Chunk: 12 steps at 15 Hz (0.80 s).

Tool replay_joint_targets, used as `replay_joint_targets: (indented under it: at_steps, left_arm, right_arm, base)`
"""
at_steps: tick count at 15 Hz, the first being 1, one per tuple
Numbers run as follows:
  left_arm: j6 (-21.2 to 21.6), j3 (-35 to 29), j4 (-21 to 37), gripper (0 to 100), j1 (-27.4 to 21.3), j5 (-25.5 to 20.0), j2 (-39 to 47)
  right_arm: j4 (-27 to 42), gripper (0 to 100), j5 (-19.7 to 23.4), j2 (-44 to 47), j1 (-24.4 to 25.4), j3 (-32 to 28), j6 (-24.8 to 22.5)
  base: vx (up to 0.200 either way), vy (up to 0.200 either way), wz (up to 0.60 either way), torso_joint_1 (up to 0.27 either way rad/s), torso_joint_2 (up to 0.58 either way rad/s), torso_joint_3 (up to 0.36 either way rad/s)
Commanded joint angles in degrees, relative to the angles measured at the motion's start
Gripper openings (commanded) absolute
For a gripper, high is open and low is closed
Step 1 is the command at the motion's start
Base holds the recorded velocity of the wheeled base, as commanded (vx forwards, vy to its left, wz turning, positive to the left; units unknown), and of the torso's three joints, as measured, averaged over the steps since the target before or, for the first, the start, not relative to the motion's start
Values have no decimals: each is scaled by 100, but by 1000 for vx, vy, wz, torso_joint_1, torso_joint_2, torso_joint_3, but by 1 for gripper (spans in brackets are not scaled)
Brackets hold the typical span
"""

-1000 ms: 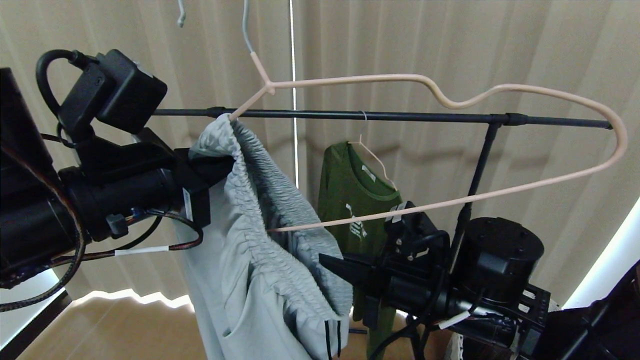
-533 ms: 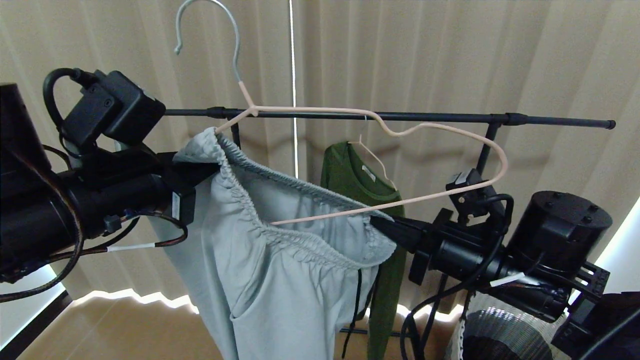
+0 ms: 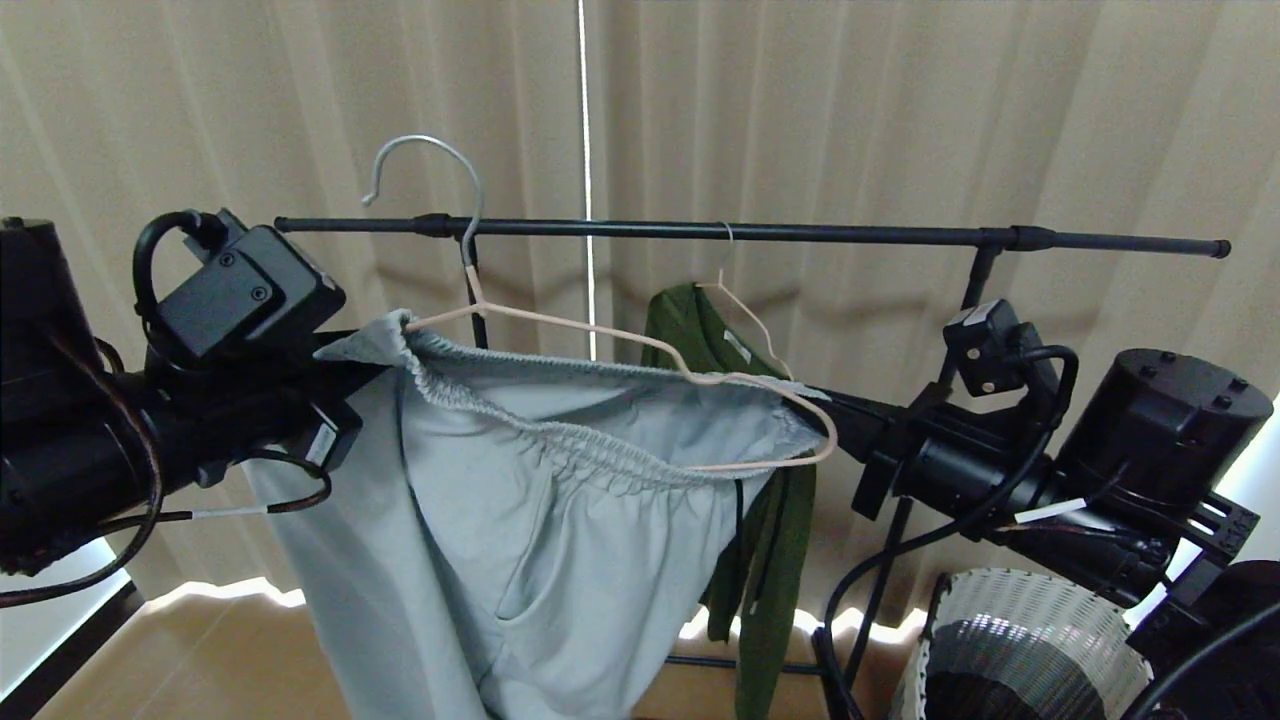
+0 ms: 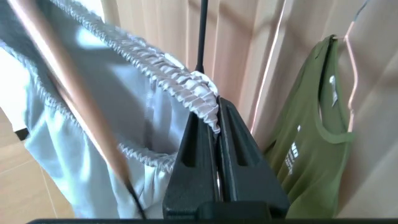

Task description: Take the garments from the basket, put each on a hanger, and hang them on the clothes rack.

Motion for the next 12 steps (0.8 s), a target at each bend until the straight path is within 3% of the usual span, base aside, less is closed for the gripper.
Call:
replay_joint_targets:
  at_steps: [1,5,9,12]
  left_arm:
    - [111,111,3,0,115,97,15]
    - [410,111,3,0,309,256,15]
    - [418,128,3,0,353,475,32]
    - [858,418,3,0,335,792,155]
  right_arm:
    - [-4,0,3,14,-8,-11,2]
    - [-4,0,3,41,-8,15,2]
    - [14,0,12,50,18,24,-7]
    - [559,0,12,-91,414,-152,-16]
  base:
    - [0,0,0,0,0,0]
    - [0,0,0,0,0,0]
    - [0,0,0,0,0,0]
    - [0,0,0,0,0,0]
